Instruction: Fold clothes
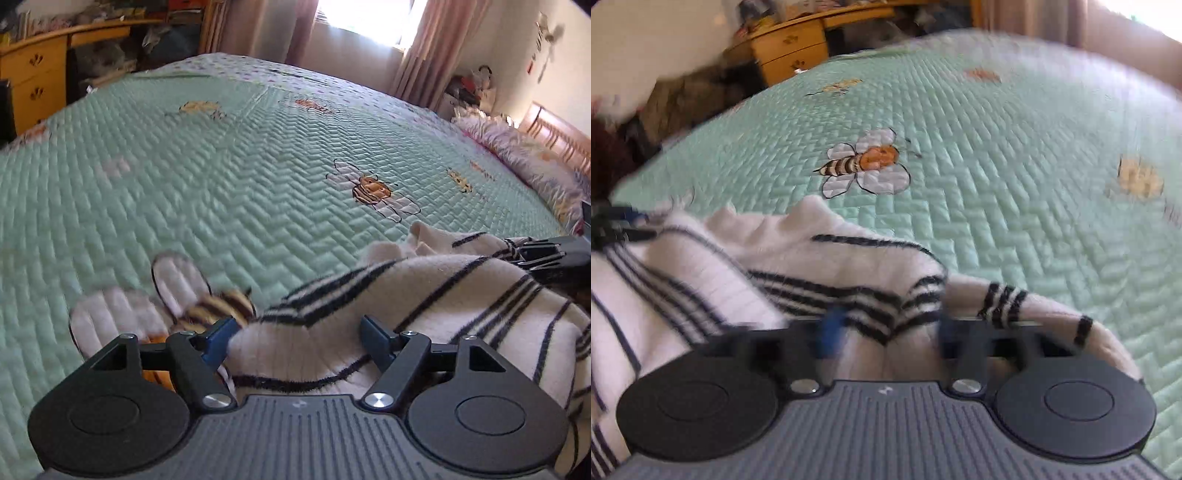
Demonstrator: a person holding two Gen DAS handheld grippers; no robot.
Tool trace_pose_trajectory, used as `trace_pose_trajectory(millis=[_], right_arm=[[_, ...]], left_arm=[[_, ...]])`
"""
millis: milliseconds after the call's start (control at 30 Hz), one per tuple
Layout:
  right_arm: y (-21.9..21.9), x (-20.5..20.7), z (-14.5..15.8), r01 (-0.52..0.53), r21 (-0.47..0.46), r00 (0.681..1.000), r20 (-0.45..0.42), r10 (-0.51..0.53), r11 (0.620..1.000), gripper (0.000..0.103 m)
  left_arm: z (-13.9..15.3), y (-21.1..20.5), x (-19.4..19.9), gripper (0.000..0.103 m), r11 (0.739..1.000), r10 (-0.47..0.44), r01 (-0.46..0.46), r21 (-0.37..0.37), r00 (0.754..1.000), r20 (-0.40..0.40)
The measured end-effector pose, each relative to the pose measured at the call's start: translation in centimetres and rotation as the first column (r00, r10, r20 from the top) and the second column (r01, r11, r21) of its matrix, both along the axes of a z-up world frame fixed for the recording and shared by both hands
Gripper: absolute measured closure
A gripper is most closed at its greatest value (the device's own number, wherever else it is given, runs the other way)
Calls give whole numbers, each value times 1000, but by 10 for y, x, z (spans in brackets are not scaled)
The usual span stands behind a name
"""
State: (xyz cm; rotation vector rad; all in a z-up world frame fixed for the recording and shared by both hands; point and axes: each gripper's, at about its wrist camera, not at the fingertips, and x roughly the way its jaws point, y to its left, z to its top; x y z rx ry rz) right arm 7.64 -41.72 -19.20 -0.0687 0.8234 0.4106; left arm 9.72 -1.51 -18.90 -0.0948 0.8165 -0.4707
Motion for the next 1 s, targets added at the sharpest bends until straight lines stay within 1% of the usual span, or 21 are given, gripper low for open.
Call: trace_pose_trajectory(millis=[33, 100, 167, 200, 300, 400, 467, 500, 567, 600, 633, 667, 733, 767, 800, 833, 867, 900, 933, 1000], right_arm=[[5, -7, 4, 2, -24, 1000, 25, -1, 1000, 86], [10, -30, 18, 23, -33, 997, 81, -20, 999, 89], [13, -66, 41, 60, -25, 985, 164, -55, 998, 91], [12, -91, 54, 57, -26, 978, 200, -51, 998, 91], [9, -168, 96, 45, -30, 952, 305, -34, 999, 91], [5, -244, 137, 34, -35, 914, 406, -17, 999, 91], [8, -291, 145, 37, -119, 916, 401, 14, 992, 91], [9, -308, 140, 40, -145, 924, 382, 18, 989, 91], [7, -328, 125, 35, -155, 953, 302, 13, 987, 90], [7, -335, 110, 45, -157, 965, 263, -2, 987, 89], [6, -338, 98, 62, -146, 971, 236, -26, 987, 87], [3, -338, 92, 87, -106, 975, 214, -63, 991, 86], [-2, -337, 82, 140, -25, 977, 166, -134, 990, 78], [-6, -338, 86, 154, 16, 971, 184, -154, 988, 76], [-9, -339, 89, 166, 56, 964, 203, -174, 984, 69], [-13, -340, 93, 177, 98, 956, 221, -195, 979, 55], [-14, -340, 97, 177, 104, 945, 260, -198, 979, 47], [-14, -340, 102, 175, 109, 933, 298, -201, 978, 31], [-10, -337, 102, 163, 97, 927, 325, -186, 982, 24], [-5, -325, 99, 128, 58, 932, 336, -140, 990, 24]], left_arm=[[-1, 2, -2, 27, 1000, 9, -9, -18, 1000, -4], [-2, 5, -7, 27, 999, 17, -17, -35, 1000, -6], [2, 7, -18, 28, 998, 12, -12, -56, 1000, 6], [7, 7, -25, 28, 998, 4, -3, -66, 1000, 19], [33, 5, -53, 28, 995, -55, 63, -80, 994, 94], [58, 0, -81, 27, 988, -125, 138, -70, 978, 167], [71, -8, -97, 25, 980, -175, 191, -61, 963, 207], [74, -12, -103, 25, 975, -199, 216, -55, 955, 219], [77, -25, -110, 25, 964, -250, 264, -33, 941, 227], [79, -32, -112, 25, 960, -267, 279, -20, 936, 227], [81, -40, -113, 25, 955, -286, 295, -7, 931, 227], [83, -47, -113, 25, 949, -307, 314, 2, 924, 227], [86, -61, -114, 25, 940, -336, 340, 26, 914, 226], [89, -68, -115, 25, 936, -351, 350, 45, 908, 227], [90, -74, -114, 25, 930, -366, 361, 68, 902, 229], [91, -81, -114, 25, 924, -382, 371, 93, 895, 230], [91, -87, -113, 25, 917, -398, 381, 118, 888, 231], [91, -94, -111, 25, 908, -417, 393, 144, 880, 226], [91, -102, -110, 25, 897, -438, 407, 171, 873, 216], [85, -115, -104, 25, 880, -465, 426, 211, 865, 190]])
